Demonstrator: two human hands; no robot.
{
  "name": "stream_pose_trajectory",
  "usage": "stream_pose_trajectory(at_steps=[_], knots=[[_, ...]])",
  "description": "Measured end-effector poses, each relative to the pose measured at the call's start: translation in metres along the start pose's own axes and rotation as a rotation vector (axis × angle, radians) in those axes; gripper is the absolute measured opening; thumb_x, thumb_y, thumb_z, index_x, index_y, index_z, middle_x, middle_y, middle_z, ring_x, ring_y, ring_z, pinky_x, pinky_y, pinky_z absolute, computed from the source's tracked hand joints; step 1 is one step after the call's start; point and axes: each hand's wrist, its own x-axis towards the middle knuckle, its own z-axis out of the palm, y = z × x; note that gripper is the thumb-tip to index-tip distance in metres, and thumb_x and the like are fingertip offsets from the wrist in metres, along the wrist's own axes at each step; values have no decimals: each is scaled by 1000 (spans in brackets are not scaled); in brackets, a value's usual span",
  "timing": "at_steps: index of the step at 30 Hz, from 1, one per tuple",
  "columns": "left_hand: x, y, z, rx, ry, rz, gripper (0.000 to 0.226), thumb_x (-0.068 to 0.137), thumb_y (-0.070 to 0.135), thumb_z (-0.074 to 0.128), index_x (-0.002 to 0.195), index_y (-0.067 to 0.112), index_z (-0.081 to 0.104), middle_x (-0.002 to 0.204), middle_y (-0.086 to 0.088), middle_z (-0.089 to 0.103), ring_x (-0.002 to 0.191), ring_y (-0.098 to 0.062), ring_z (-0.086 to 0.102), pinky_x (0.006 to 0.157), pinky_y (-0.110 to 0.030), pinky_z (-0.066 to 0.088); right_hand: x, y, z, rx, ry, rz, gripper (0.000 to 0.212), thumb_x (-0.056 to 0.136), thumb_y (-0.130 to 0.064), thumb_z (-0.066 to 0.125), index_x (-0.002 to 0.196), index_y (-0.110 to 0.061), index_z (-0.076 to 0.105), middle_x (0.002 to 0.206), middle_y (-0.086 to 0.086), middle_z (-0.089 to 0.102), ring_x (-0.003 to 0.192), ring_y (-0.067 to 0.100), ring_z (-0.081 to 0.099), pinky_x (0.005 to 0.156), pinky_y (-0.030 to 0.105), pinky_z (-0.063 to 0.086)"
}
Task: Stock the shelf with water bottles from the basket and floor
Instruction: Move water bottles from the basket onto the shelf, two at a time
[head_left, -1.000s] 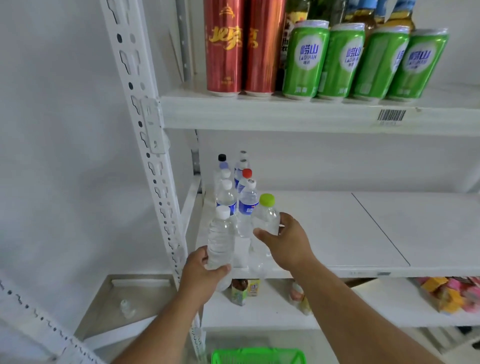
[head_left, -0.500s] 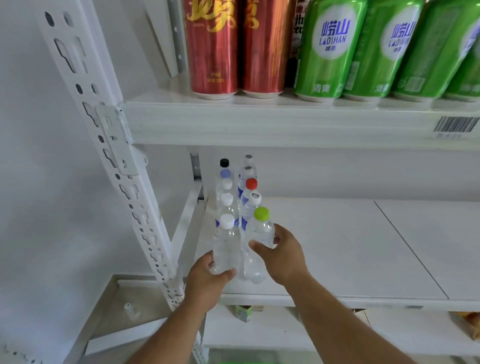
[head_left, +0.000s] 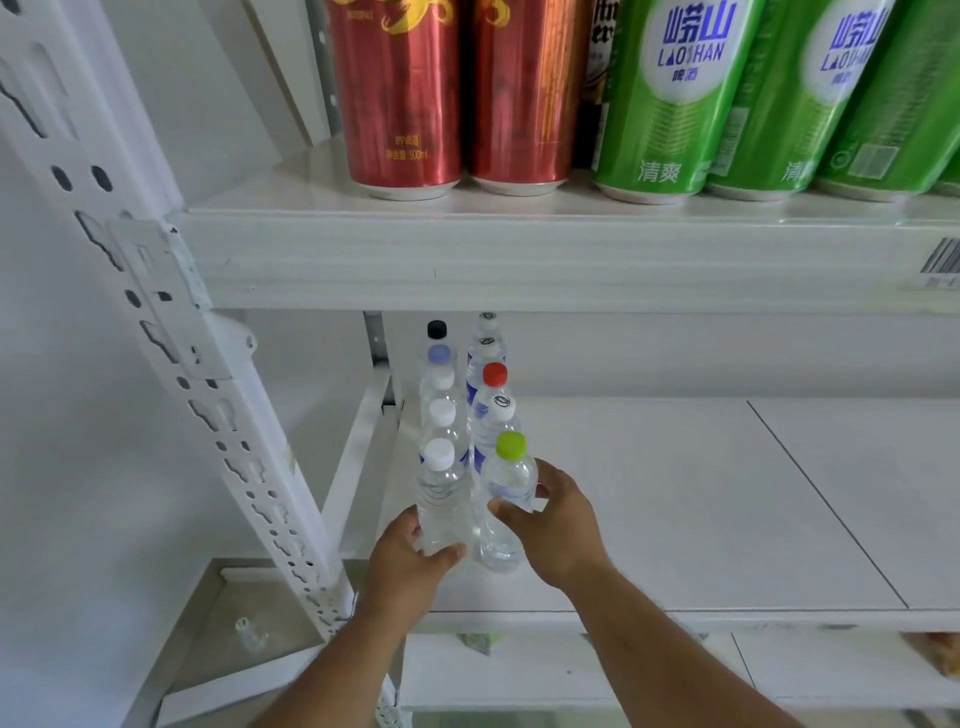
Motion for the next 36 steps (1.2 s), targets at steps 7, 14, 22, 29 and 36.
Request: stream_pose_trajectory(at_steps=[7,14,22,29,36], knots=[[3,-3,-2,39,-29,25,54,70,25,87,112,44,59,115,16,67,112,-3,58,91,-26,51,-7,2,2,43,-12,-10,38,71,-34,80,99,-54,63,102,-26,68,100,-7,59,88,24,52],[-9,2,-8,102,-59,-6,74,73,24,86,137,26,51,130,5,60,126,-14,51,104,-41,48,-17,1,2,1,-32,29,45,69,-37,78,102,-61,59,107,-28,67,108,-8,58,93,24,48],[-34,0,-19,98,-78,-26,82,82,19,79,150,16,34,150,-1,46,134,-13,47,107,-31,40,-52,9,-3,-168,-60,171,89,84,-42,74,155,-16,27,156,-1,39,141,14,40,110,27,34],[-69,-6,-22,235,-124,3,82,86,35,72,154,23,28,157,3,37,141,-13,40,114,-33,34,-98,18,-9,-326,-103,191,75,88,-46,66,151,-21,33,149,-4,47,128,12,50,94,19,38],[-130,4,-21,765,-140,167,77,90,45,56,156,25,23,164,0,21,149,-19,23,118,-35,28,-139,30,-32,-726,-260,5,64,96,-54,45,145,-15,36,148,2,43,134,24,39,109,33,31]])
